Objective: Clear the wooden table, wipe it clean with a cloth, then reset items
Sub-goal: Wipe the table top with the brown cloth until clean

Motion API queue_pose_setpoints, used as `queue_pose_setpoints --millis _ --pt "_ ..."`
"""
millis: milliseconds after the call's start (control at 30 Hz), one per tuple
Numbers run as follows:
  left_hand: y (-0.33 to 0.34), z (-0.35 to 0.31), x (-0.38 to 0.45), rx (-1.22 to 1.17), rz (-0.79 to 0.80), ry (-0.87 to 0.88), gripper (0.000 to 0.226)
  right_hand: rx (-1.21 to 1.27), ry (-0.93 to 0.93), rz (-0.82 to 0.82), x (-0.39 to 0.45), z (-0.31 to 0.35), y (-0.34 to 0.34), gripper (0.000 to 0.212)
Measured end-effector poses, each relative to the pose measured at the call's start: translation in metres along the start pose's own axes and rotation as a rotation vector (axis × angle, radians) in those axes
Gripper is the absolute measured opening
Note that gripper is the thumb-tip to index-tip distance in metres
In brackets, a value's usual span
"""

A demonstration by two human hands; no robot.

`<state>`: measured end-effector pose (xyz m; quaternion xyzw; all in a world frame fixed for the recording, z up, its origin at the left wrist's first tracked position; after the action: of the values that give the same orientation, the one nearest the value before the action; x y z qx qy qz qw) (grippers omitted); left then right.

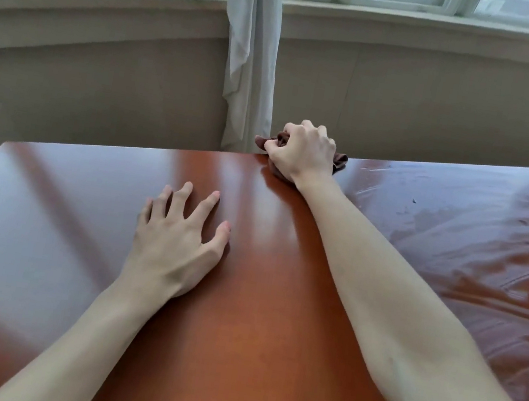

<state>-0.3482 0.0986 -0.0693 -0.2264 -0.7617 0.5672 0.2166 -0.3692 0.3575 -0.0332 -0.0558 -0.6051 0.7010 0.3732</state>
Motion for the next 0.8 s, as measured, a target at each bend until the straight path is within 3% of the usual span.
queue_pose_setpoints --millis 133,300,400,500,600,800 --pt "-0.002 0.0 0.0 -0.004 0.007 -0.002 0.066 0.011 -0.014 -0.011 -0.048 0.003 -0.018 0.039" --pt "-0.009 -0.005 -0.003 0.012 0.05 0.002 0.063 0.043 -0.132 0.008 -0.201 0.023 -0.073 0.034" --pt "-0.032 -0.003 -0.003 0.0 0.14 0.048 0.062 0.103 -0.259 -0.011 -0.284 0.061 -0.097 0.031" --pt "-0.052 0.017 -0.015 -0.036 0.08 0.071 0.058 0.181 -0.427 0.004 -0.332 0.102 -0.103 0.03" --pt "-0.058 0.055 -0.035 -0.037 0.011 0.009 0.057 0.173 -0.447 -0.008 -0.304 0.115 -0.088 0.03" --pt "-0.044 0.108 -0.063 -0.016 -0.051 -0.145 0.058 0.048 -0.261 0.054 -0.138 0.123 -0.018 0.038"
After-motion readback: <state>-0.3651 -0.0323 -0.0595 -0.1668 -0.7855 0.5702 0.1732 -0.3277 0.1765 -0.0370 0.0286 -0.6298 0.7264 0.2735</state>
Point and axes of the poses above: each hand's wrist, its own x-axis towards the middle knuckle, its own y-axis out of the palm, z = x × y, the point moved 2 cm from there along x, towards the middle knuckle, and after that the axes turned 2 degrees about -x, right-handed, at the moved point
